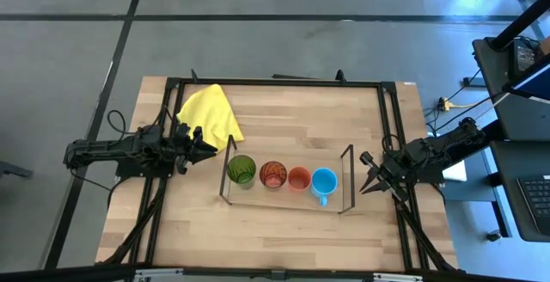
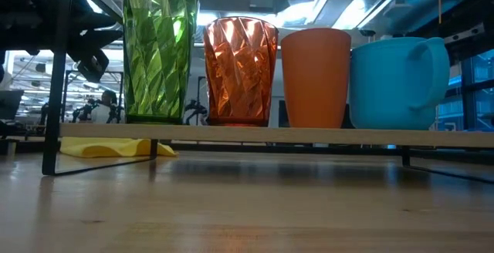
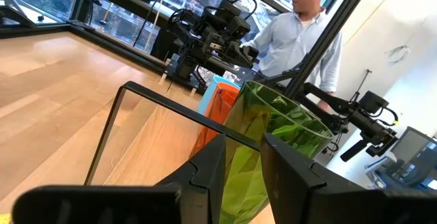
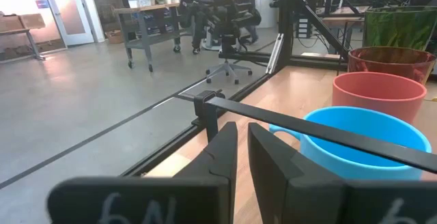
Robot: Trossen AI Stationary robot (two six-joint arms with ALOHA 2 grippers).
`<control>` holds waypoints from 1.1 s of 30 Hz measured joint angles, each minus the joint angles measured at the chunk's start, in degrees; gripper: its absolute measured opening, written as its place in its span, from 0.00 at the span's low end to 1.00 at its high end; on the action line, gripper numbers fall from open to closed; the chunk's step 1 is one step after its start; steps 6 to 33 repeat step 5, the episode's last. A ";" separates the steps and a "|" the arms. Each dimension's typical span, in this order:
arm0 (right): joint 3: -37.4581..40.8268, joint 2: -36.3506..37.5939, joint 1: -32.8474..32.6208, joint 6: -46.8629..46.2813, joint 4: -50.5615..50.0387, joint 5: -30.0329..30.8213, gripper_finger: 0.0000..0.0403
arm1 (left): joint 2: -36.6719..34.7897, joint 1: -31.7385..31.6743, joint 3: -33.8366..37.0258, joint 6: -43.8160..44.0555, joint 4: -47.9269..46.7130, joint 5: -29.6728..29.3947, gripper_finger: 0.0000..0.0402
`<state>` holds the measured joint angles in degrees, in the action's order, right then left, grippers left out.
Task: Stack small to large cups/mugs on shelf
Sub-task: Return to Home Position
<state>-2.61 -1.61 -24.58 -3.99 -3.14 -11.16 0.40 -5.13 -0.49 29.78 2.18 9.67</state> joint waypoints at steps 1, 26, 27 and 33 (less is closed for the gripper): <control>0.00 0.00 0.00 0.00 0.00 0.00 0.10 | 0.00 0.00 0.00 0.00 0.00 0.00 0.22; 0.00 0.00 0.00 0.00 0.00 0.00 0.10 | 0.00 0.00 0.00 0.00 0.01 0.01 0.22; 0.00 0.00 0.00 0.00 0.00 0.00 0.10 | 0.00 0.00 0.00 0.00 0.01 0.01 0.22; 0.00 0.00 0.00 0.00 0.00 0.00 0.10 | 0.00 0.00 0.00 0.00 0.01 0.01 0.22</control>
